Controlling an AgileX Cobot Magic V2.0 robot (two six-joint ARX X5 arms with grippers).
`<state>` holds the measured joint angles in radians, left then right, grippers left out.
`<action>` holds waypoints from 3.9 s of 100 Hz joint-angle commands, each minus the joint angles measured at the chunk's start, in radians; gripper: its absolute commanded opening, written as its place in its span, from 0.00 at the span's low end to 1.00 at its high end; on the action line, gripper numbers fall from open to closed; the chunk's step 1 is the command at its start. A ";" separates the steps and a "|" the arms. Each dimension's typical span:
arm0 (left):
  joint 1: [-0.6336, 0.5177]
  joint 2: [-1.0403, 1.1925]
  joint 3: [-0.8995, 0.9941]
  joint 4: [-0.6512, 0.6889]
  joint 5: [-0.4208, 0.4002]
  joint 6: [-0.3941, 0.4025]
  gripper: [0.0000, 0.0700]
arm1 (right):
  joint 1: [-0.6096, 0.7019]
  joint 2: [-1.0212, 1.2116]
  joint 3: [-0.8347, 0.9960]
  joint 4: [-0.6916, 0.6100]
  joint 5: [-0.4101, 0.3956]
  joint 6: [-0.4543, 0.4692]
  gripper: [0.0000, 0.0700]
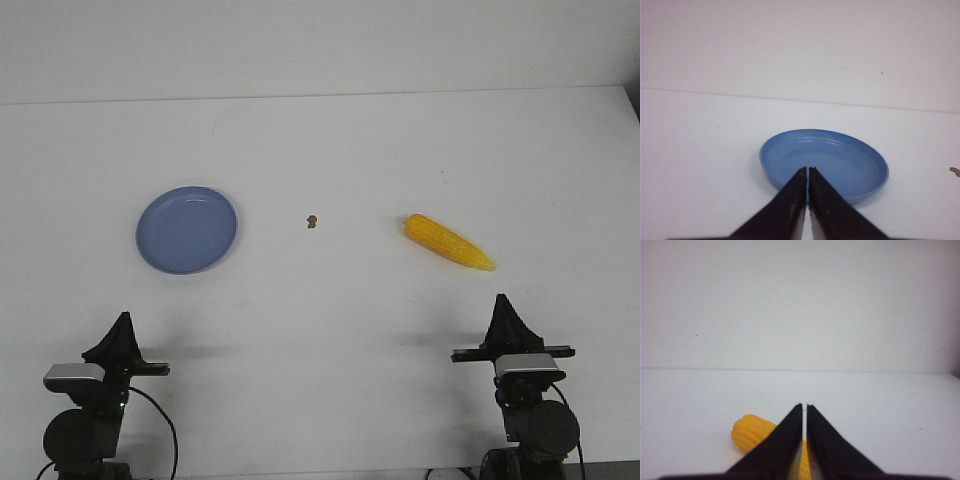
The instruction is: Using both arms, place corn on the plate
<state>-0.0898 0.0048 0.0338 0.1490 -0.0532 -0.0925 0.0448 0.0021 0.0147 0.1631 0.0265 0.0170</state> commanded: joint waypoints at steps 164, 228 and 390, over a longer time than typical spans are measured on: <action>-0.002 0.439 0.700 -0.513 0.001 -0.039 0.02 | 0.001 0.354 0.654 -0.608 0.000 0.021 0.03; -0.002 0.692 0.938 -0.793 0.054 -0.040 0.02 | 0.002 0.634 0.895 -0.845 -0.090 0.021 0.03; 0.203 1.687 1.340 -0.693 0.157 -0.129 0.49 | 0.002 0.634 0.895 -0.871 -0.079 0.021 0.50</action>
<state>0.1070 1.6554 1.3529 -0.5533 0.0860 -0.2268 0.0452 0.6327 0.8909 -0.7200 -0.0555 0.0307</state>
